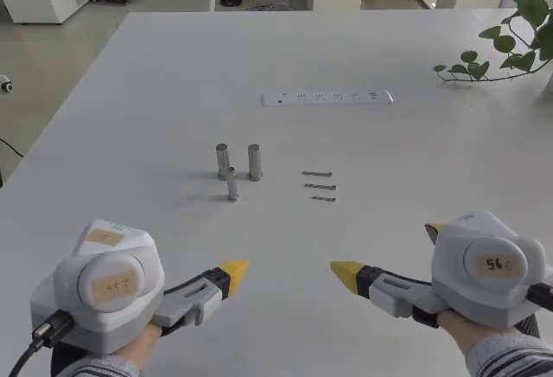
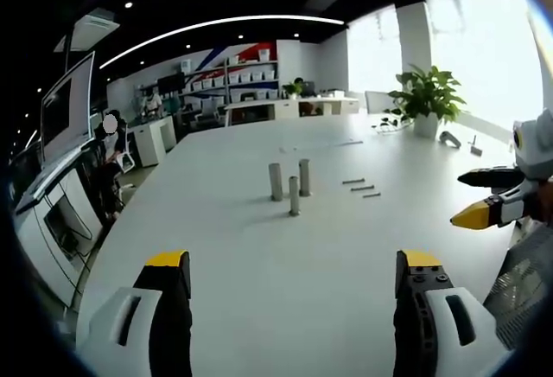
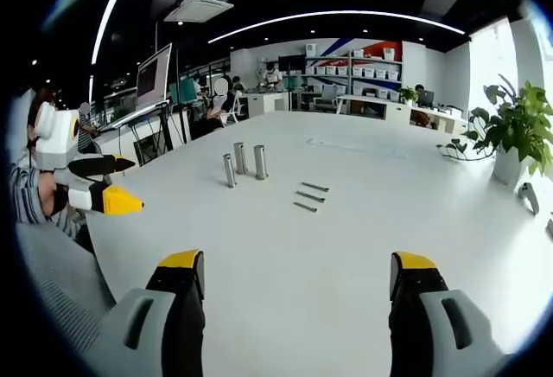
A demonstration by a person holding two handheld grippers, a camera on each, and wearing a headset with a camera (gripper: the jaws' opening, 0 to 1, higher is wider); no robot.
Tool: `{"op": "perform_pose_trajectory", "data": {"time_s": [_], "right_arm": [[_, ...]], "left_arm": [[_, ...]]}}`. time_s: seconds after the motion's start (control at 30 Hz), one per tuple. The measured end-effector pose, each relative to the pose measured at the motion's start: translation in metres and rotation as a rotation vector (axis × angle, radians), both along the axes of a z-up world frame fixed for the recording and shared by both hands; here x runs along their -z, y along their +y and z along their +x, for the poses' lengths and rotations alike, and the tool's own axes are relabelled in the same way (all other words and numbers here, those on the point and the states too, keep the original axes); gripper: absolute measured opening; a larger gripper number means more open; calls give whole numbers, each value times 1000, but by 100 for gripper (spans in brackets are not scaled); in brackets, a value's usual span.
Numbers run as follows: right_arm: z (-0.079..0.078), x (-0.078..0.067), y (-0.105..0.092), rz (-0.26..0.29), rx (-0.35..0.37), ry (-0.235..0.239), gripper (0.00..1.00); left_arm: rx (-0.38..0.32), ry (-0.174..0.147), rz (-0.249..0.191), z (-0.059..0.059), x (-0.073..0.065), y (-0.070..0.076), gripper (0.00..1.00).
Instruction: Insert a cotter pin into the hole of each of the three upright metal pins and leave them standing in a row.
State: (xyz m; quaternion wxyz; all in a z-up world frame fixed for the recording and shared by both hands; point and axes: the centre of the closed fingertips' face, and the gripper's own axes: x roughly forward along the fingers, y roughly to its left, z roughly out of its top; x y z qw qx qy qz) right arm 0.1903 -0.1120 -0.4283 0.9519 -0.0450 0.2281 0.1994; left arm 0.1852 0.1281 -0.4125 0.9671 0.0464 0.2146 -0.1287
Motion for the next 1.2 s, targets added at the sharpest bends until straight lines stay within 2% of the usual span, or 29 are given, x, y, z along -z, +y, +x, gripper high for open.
{"op": "perform_pose_trajectory", "data": {"time_s": [0.27,0.63,0.73,0.83,1.03,1.2], "right_arm": [[0,1,1,-2,-2,6,87],[-1,2,3,-16,-17,5,86],[-1,3,4,-16,-20,7,86],[-2,4,4,-17,-22,11,86],[-1,5,3,-20,-21,12,86],[1,3,-1,-46,-8,-1,87]], "left_arm": [[-2,-10,-1,1,-2,0,98],[4,-8,2,1,-1,-1,97],[10,-8,14,1,-1,-1,97],[15,-17,-1,1,-3,-4,97],[2,-13,-17,2,-2,-1,97],[7,-14,-12,2,-2,-2,97]]}}
